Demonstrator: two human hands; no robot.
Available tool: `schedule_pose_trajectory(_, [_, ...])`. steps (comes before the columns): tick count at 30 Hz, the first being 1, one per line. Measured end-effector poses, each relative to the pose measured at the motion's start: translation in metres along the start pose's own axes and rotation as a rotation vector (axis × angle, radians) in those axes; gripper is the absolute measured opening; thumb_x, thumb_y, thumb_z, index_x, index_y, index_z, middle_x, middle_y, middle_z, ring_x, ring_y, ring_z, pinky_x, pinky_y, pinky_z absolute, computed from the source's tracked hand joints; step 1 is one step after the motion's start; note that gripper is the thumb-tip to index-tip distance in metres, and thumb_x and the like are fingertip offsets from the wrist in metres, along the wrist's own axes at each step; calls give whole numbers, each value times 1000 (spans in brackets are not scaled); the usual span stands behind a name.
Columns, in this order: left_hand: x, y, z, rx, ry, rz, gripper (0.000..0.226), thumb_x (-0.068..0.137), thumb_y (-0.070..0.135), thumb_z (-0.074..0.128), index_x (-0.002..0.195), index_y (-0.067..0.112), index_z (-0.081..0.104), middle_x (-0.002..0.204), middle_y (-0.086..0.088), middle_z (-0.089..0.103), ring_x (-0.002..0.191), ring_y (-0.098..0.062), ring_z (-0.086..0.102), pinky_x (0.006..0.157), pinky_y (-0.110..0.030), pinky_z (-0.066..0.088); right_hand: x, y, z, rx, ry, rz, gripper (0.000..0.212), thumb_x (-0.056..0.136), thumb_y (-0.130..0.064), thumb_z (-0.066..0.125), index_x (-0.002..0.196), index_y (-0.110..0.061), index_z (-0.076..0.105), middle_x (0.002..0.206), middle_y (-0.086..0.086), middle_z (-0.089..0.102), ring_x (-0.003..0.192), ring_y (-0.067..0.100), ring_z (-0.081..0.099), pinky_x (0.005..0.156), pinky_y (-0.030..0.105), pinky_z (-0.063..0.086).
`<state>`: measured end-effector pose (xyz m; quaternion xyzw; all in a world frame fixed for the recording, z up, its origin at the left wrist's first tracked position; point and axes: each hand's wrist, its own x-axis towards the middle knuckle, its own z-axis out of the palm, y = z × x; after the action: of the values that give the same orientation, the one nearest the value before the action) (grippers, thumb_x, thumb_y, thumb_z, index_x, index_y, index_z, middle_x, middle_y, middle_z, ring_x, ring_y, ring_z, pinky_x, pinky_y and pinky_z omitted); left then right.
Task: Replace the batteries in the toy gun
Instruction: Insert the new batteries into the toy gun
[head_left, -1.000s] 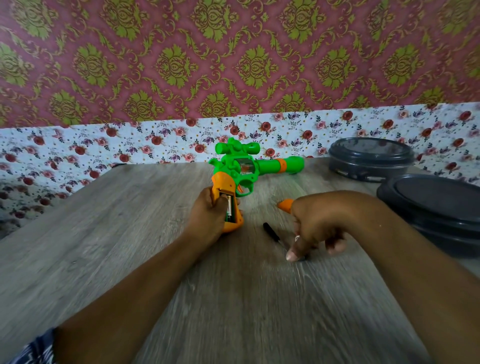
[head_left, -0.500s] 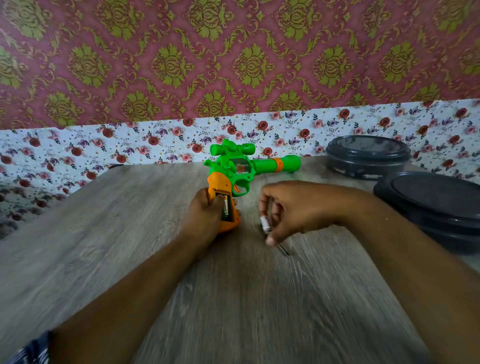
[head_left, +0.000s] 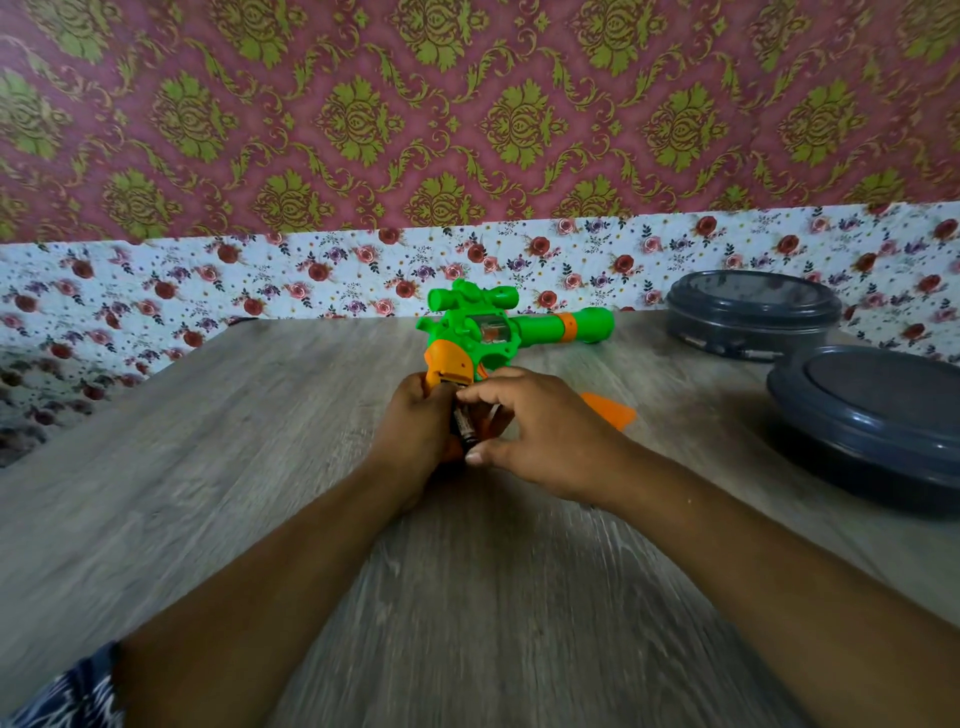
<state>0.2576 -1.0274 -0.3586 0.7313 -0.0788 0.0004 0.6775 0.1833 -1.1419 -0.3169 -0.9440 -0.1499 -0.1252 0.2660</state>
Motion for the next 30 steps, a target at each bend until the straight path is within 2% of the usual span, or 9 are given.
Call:
schedule_pose_trajectory(1, [0,0,0,8,7,0,25,90,19,47,101,-2,58,87,-18,62,76,-27,59,66,-37,46,0,-1,1,7,5,-1,54,75,-19,73,126,-14,55,123,8,56,114,21,50,92,24,37])
schedule_pose_trajectory(3, [1,0,0,25,12,8,22,89,19,48,96,1,56,84,-18,60,76,-27,57,66,-38,45,-1,-2,3,1,8,-5,47,78,-19,71,122,-13,59,119,9,58,112,22,52,91,27,39])
schedule_pose_trajectory(5, [0,0,0,20,3,18,11,89,16,47,91,6,52,77,-12,55,68,-23,54,56,-30,44,-2,-4,7,-54,21,-15,34,82,-18,66,115,-13,62,114,8,59,107,23,53,86,28,40])
schedule_pose_trajectory(8, [-4,3,2,-58,-46,21,4,92,11,45,94,8,47,73,-7,51,62,-16,51,40,-17,43,-5,-6,13,-170,89,-41,21,84,-15,57,105,-16,60,108,4,59,100,23,54,79,33,44])
schedule_pose_trajectory(11, [-5,2,2,-99,-55,8,2,91,9,45,92,9,47,72,-7,50,62,-16,51,39,-17,43,-9,-8,19,-211,156,-78,14,85,-12,53,98,-17,55,104,2,59,95,22,54,73,34,42])
schedule_pose_trajectory(16, [1,-4,1,-102,-81,4,14,89,9,45,76,16,44,67,-5,45,54,-15,48,42,-21,40,-9,-10,22,-208,186,-98,21,83,-5,53,101,-14,59,102,5,62,95,25,56,74,37,46])
schedule_pose_trajectory(20, [2,-3,1,-99,-94,-2,4,90,9,45,86,11,44,71,-7,48,57,-16,50,43,-20,43,-9,-9,21,-210,196,-68,23,85,-6,52,105,-17,59,106,3,63,98,24,56,75,34,45])
schedule_pose_trajectory(24, [0,0,3,-71,-77,21,14,92,7,42,79,12,41,66,-5,44,48,-11,46,38,-16,39,-10,-10,21,-161,211,-50,24,86,-6,51,104,-18,61,104,5,66,97,25,58,76,37,48])
schedule_pose_trajectory(30, [2,-3,2,-35,-48,19,18,91,9,44,74,15,41,63,-4,44,46,-11,46,38,-17,39,-9,-9,20,-130,215,-45,21,85,-6,52,100,-16,63,100,8,66,93,28,59,76,41,50])
